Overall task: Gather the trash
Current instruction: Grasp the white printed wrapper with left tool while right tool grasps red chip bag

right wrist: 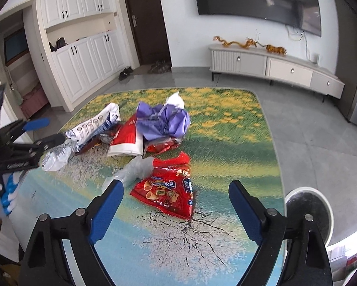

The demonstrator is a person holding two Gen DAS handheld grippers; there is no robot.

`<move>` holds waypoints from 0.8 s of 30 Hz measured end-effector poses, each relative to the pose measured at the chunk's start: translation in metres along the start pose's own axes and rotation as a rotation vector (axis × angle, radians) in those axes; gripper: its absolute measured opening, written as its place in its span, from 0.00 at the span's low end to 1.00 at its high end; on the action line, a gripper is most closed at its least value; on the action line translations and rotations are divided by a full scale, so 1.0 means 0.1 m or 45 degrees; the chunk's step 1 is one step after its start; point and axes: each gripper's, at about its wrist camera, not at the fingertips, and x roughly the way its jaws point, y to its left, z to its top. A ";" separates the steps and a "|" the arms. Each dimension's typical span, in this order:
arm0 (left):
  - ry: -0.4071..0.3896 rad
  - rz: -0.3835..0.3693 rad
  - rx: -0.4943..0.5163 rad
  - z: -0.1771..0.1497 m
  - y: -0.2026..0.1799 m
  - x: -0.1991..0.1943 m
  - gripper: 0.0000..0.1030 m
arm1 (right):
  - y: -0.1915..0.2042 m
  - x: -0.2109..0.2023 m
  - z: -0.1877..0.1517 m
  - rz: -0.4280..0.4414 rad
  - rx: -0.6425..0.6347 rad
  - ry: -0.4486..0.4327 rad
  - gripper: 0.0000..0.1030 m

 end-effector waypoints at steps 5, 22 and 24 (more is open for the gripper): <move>0.076 0.038 0.046 0.18 -0.07 0.39 0.83 | -0.04 0.17 0.01 0.048 0.013 0.043 0.83; 0.178 0.010 0.035 0.18 -0.06 0.75 0.42 | -0.13 0.54 -0.09 0.145 0.054 0.164 0.40; 0.163 0.003 0.033 0.17 -0.06 0.69 0.42 | -0.13 0.53 -0.11 0.161 0.053 0.172 0.22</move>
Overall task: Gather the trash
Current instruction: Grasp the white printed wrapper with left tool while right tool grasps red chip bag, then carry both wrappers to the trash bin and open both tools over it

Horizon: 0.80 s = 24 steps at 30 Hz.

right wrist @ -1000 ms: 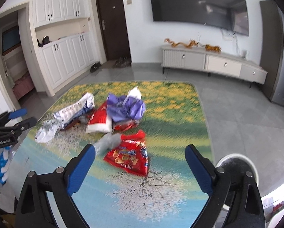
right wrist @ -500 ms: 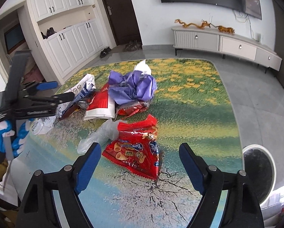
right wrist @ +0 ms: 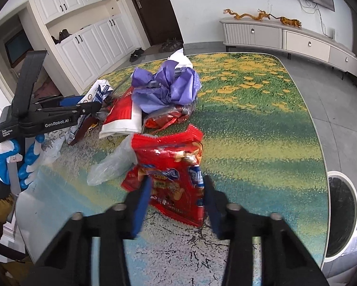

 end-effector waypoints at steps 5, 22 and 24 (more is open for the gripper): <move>-0.044 -0.015 -0.032 -0.03 0.05 -0.19 0.41 | 0.05 -0.08 -0.06 0.008 -0.037 -0.011 0.13; -0.235 -0.245 -0.160 0.13 -0.17 -1.12 0.41 | 0.08 -0.76 -0.20 0.043 -0.029 -0.185 0.09; -0.247 -0.299 -0.118 0.25 -0.42 -1.17 0.41 | -0.06 -0.87 -0.22 0.021 0.006 -0.222 0.09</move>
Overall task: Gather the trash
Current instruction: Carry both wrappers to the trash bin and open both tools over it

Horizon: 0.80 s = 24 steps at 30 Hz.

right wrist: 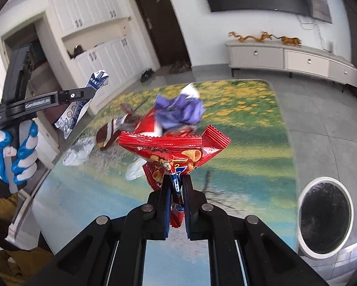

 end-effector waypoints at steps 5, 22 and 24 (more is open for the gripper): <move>0.033 -0.145 0.081 0.16 -0.65 0.23 0.41 | -0.50 -0.33 -0.10 -0.116 0.116 -0.074 0.09; 0.300 -0.471 0.227 0.43 -3.03 1.95 0.44 | -2.43 -0.46 -0.54 -0.619 0.501 0.006 0.10; 0.325 -0.484 0.201 0.43 -3.12 2.12 0.44 | -2.58 -0.39 -0.59 -0.643 0.534 0.019 0.12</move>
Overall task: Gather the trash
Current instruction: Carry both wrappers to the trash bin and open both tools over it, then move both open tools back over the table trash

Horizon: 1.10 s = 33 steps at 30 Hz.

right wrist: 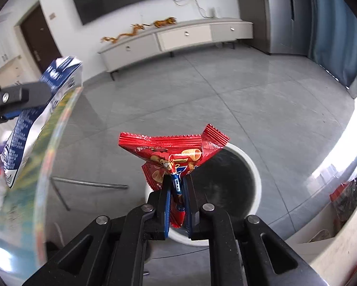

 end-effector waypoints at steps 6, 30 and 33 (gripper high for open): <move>0.041 -0.101 -0.081 0.12 0.00 0.36 0.57 | -0.16 0.24 -0.04 -0.096 0.052 0.021 0.33; -0.354 0.076 -0.126 -0.50 0.55 -1.77 0.57 | 0.88 -1.20 0.19 0.010 -0.084 -0.343 0.47; -0.404 0.153 -0.128 -0.75 0.75 -2.09 0.60 | 1.18 -1.40 0.17 0.069 -0.126 -0.366 0.49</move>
